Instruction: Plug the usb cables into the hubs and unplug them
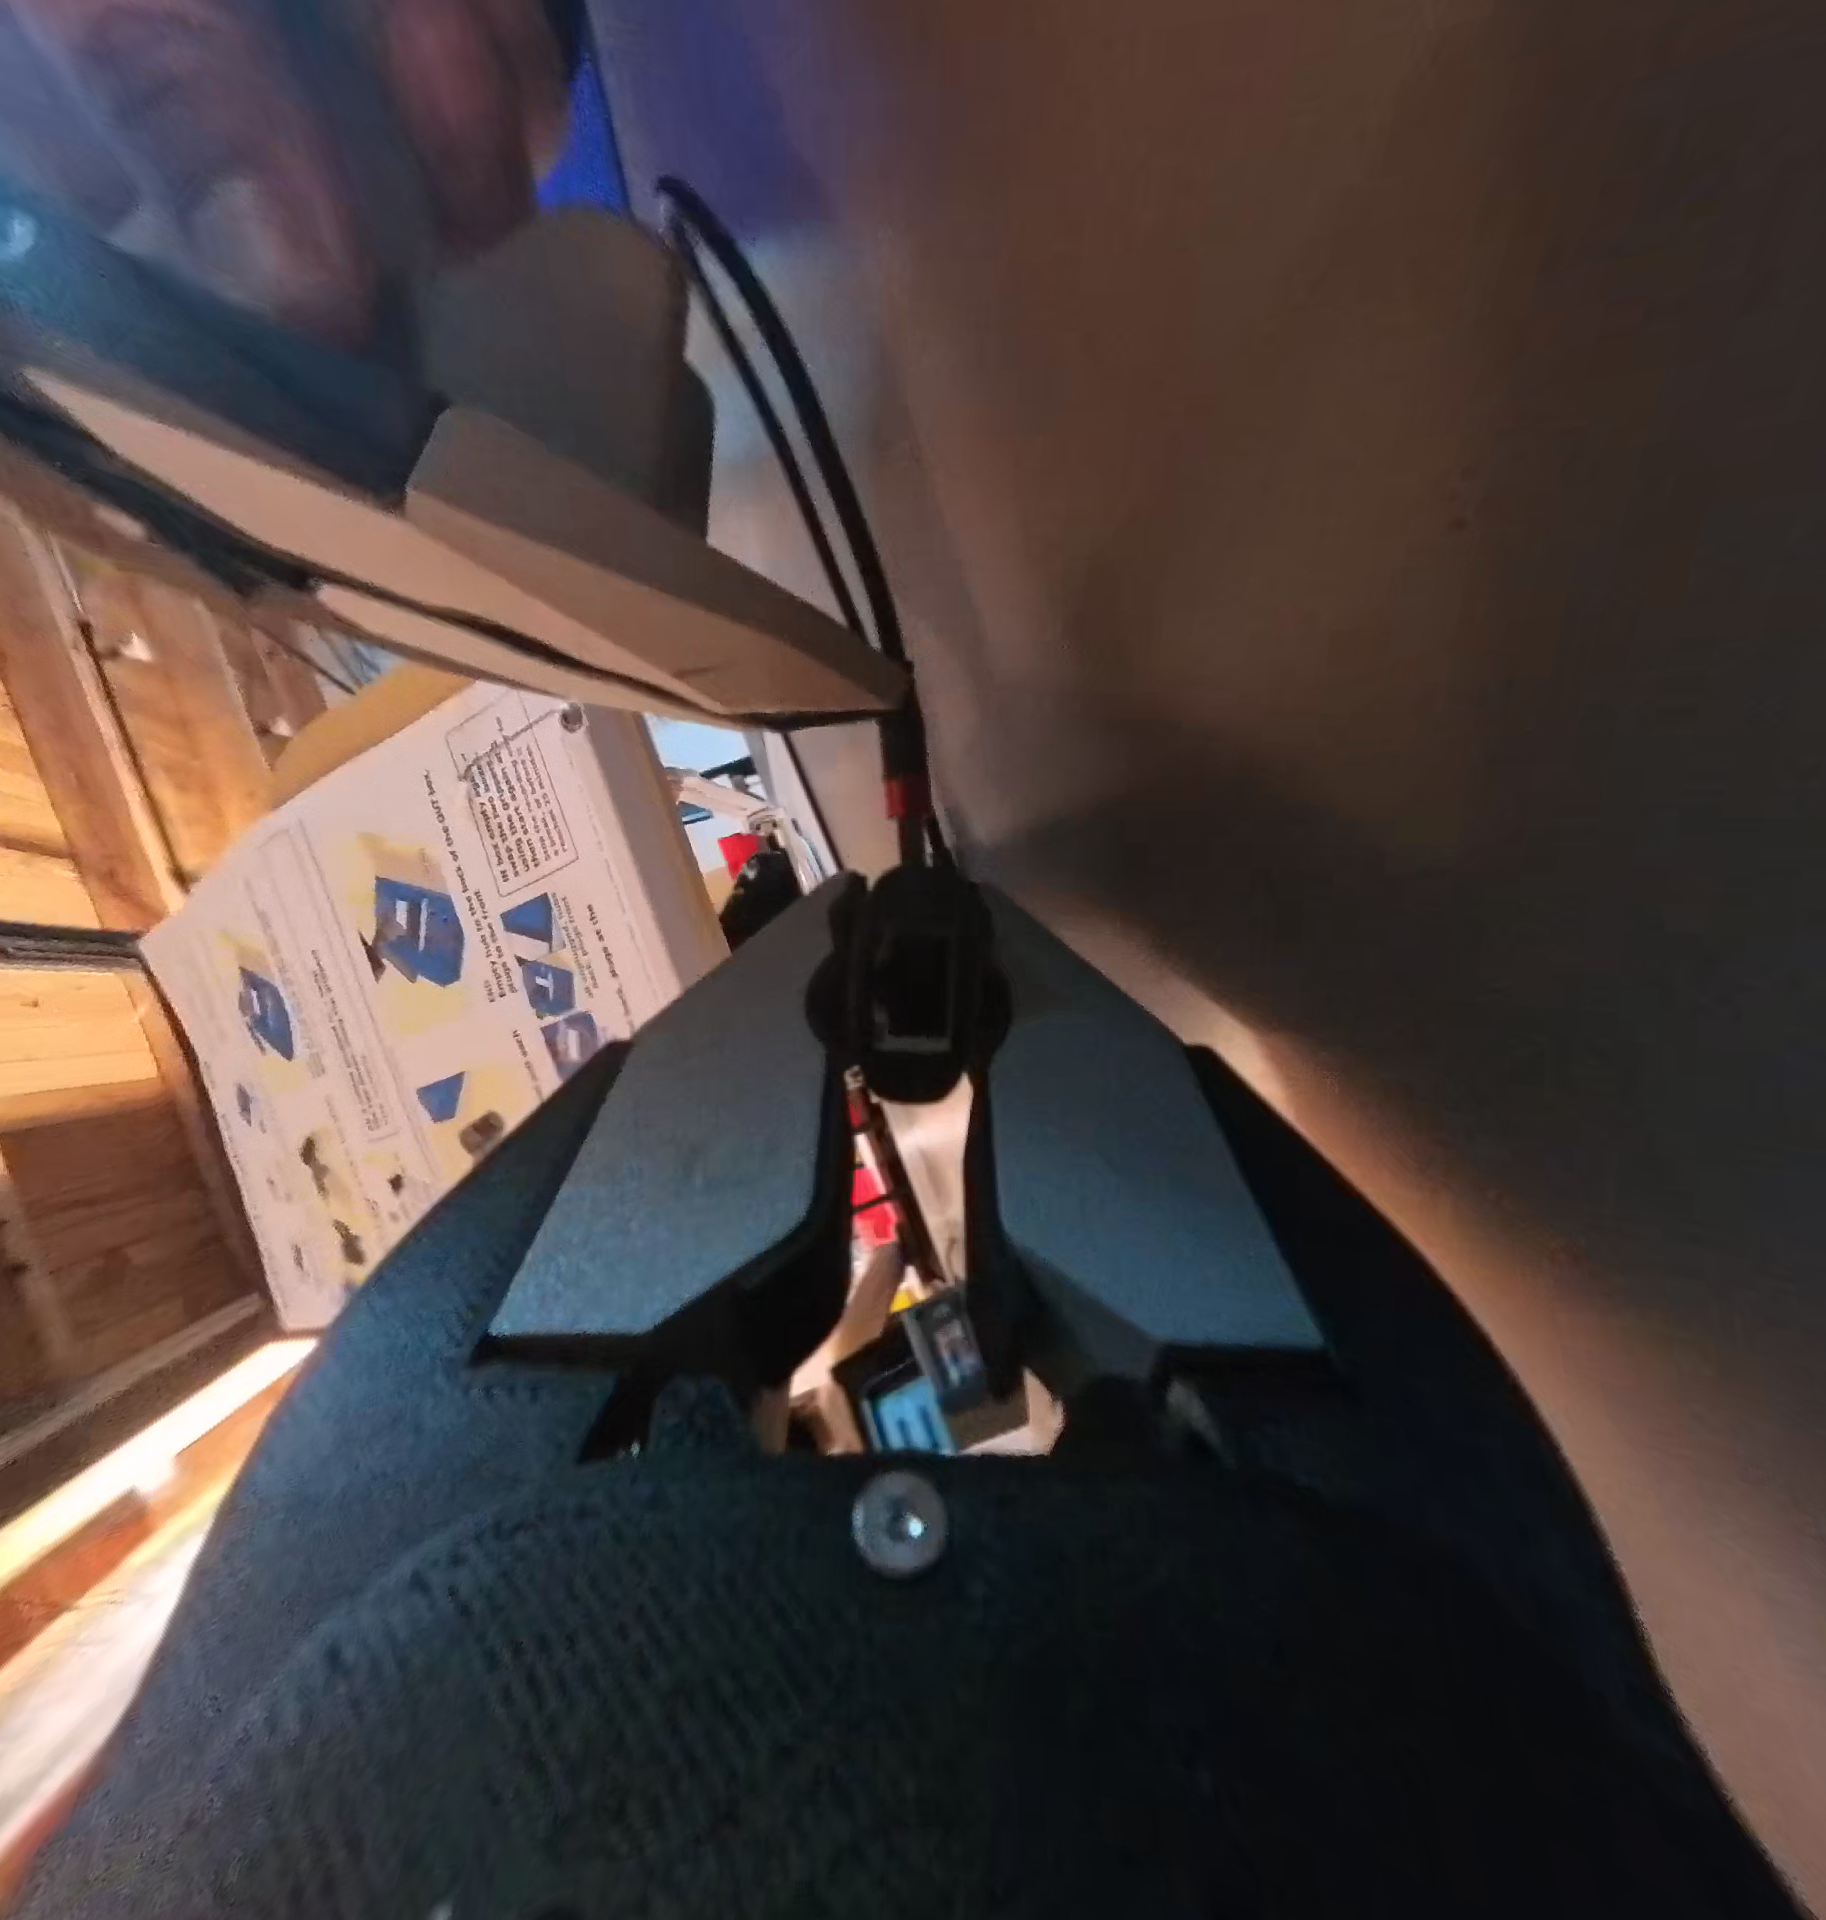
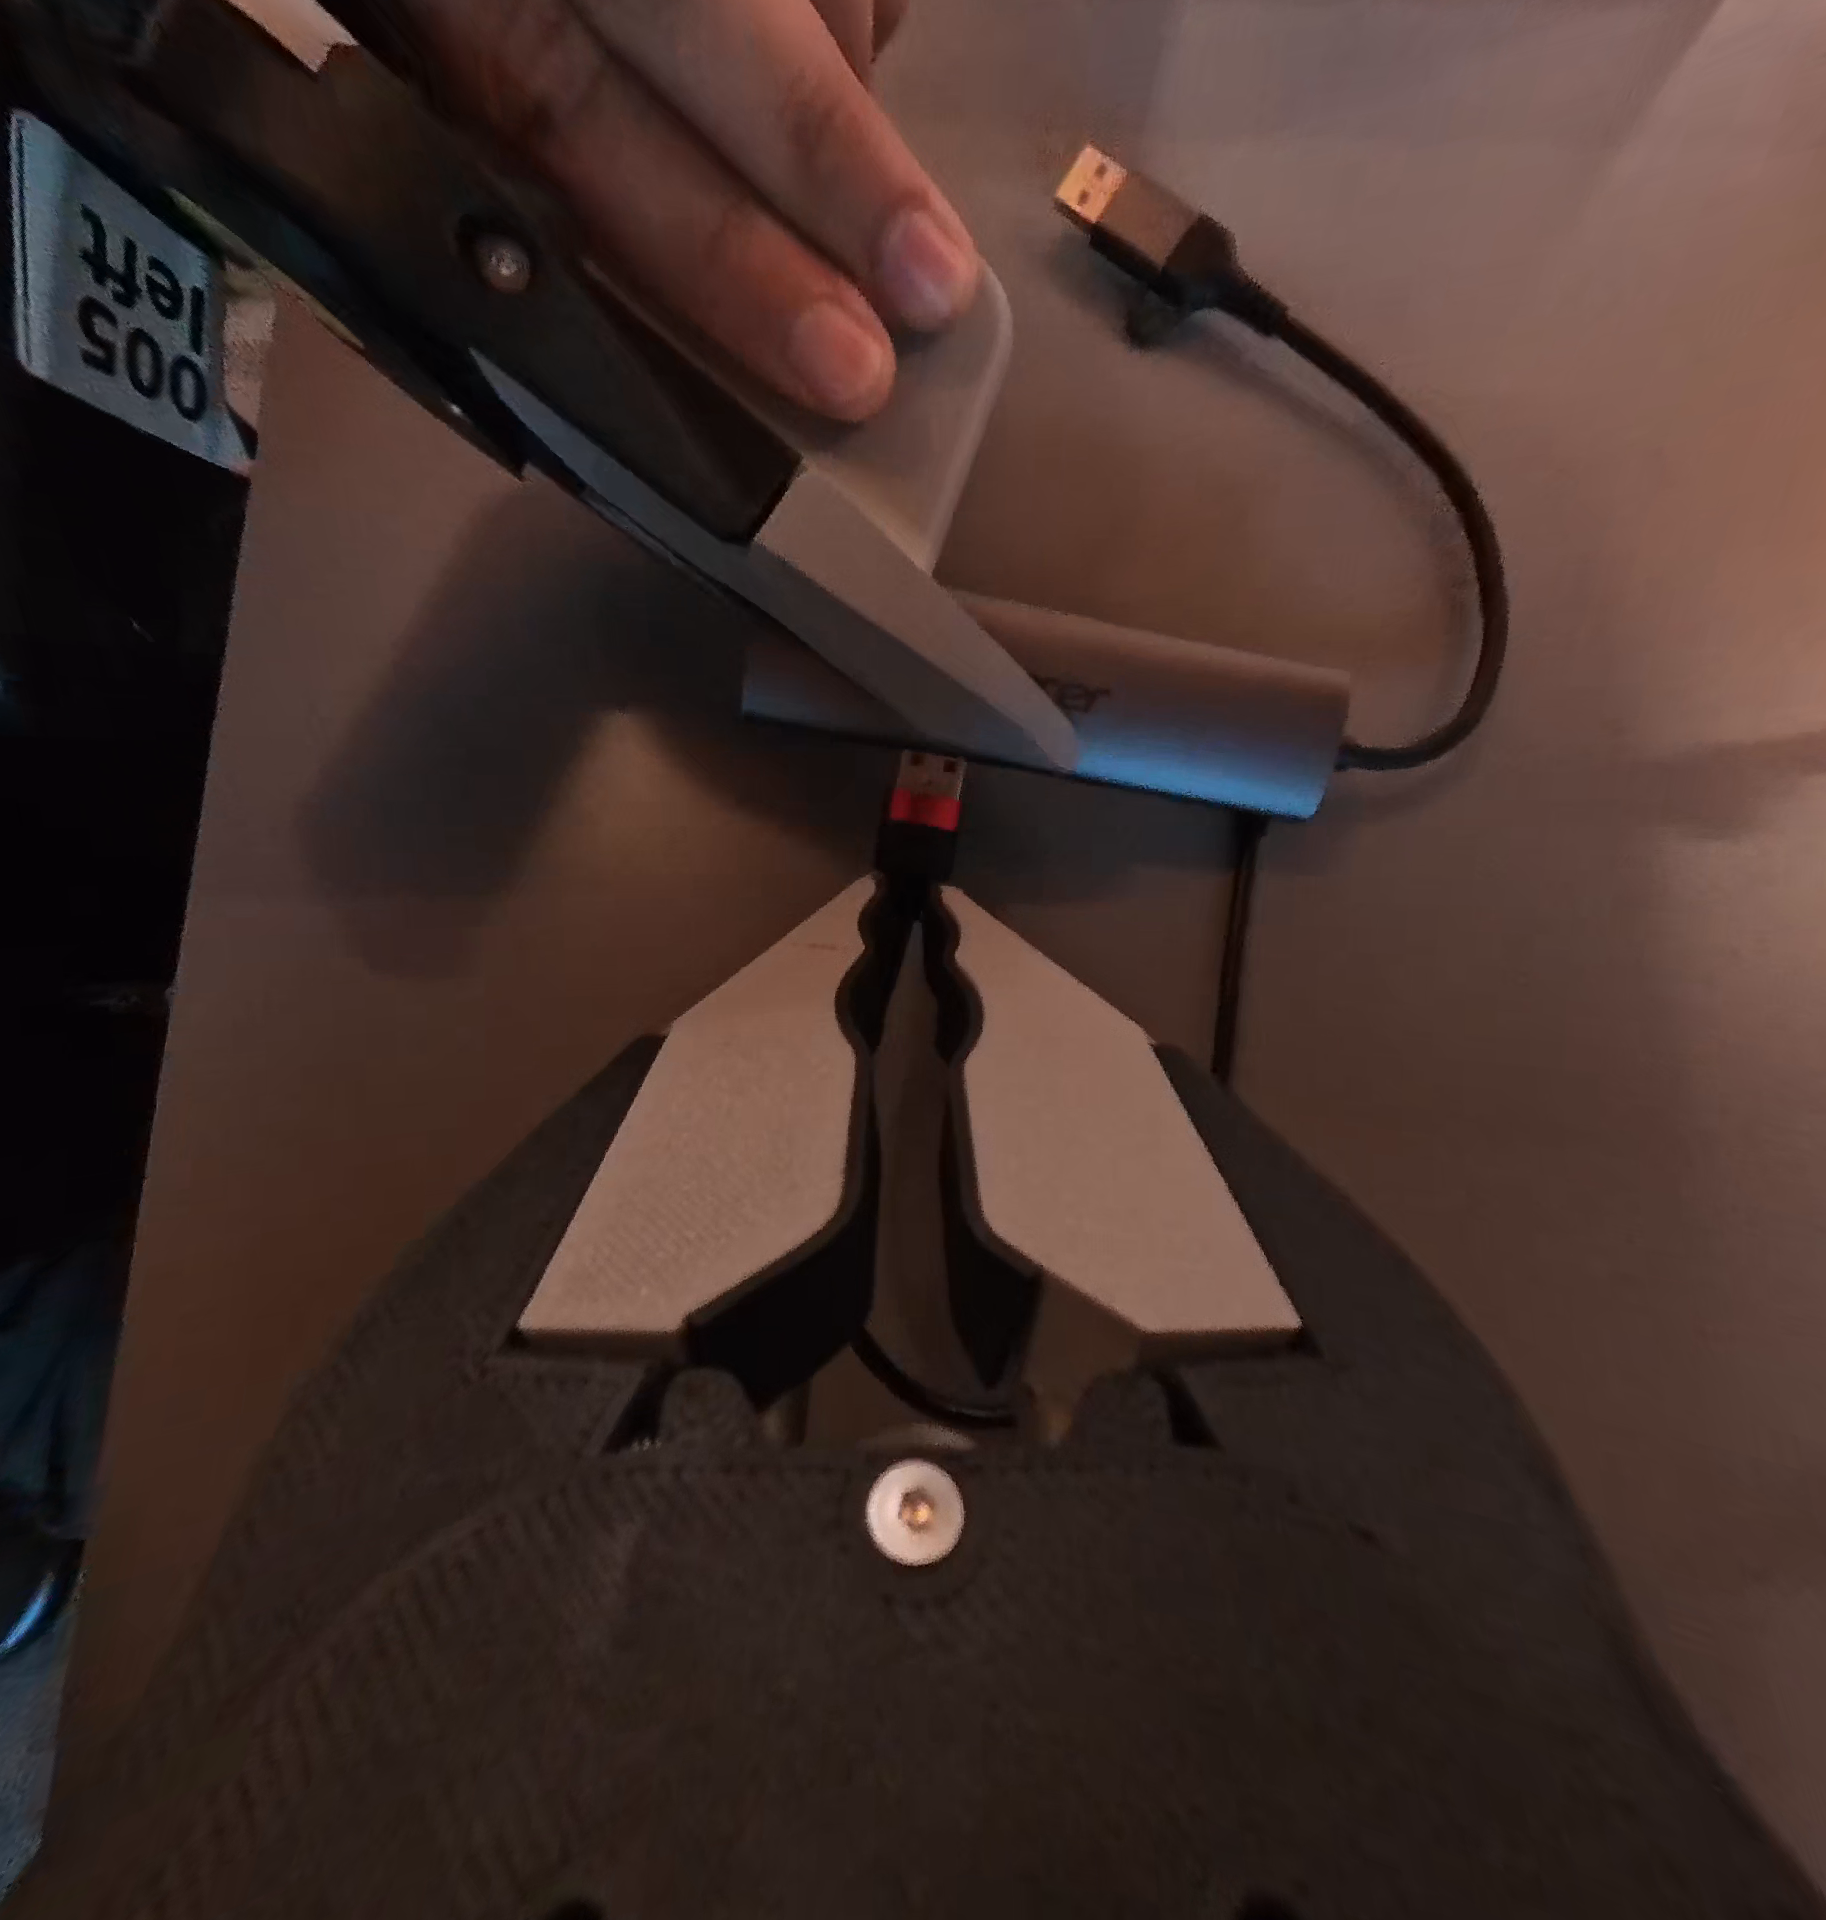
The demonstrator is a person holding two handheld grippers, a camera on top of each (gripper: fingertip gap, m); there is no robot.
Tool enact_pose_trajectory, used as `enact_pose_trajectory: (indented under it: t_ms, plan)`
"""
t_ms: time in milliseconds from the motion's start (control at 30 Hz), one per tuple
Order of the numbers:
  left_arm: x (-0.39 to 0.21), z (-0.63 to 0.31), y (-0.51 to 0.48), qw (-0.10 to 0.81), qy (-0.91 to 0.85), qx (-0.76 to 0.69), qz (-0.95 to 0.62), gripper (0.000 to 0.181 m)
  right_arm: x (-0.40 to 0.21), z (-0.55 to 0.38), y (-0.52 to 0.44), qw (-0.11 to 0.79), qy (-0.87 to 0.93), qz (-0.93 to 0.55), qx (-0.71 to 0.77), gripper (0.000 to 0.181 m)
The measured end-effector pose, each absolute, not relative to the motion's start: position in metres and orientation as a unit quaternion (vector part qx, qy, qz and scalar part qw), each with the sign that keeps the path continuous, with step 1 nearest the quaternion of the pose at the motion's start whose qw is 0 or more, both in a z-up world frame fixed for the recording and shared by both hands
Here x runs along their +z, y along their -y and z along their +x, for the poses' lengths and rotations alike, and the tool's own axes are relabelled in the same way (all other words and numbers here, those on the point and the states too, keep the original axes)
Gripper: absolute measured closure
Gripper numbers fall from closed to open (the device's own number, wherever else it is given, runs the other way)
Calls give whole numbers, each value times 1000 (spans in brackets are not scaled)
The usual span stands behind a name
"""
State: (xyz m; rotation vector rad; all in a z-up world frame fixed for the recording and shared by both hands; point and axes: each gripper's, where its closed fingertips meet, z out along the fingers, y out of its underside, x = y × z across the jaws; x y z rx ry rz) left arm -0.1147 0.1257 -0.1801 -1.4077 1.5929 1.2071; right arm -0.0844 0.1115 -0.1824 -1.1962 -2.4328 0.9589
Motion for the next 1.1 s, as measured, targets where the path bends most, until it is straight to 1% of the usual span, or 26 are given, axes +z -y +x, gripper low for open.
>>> enact_pose_trajectory:
  t_ms: [100,267,400,533,833,1067,1100]
  plan:
    - [-178,-111,-125,370,-599,439,-559,167,-179,-87,-108,127,830,-411,355,180]
    - [-179,-117,-130,361,-583,450,-572,166,-180,-91,-113,138,823,-427,349,179]
    - [-178,-118,-134,363,-573,450,-581,166,-180,-91,-117,126,808,-447,364,179]
    - [-177,-120,-139,370,-560,448,-591,166,-179,-94,-124,160,810,-445,347,178]
    - [-165,-123,-141,413,-520,432,-610,166,-163,-98,-126,168,780,-453,398,178]
    - [-160,-127,-141,435,-501,419,-620,166,-156,-102,-128,209,777,-443,395,178]
    - [-158,-127,-141,442,-497,413,-622,166,-154,-103,-129,219,775,-441,396,175]
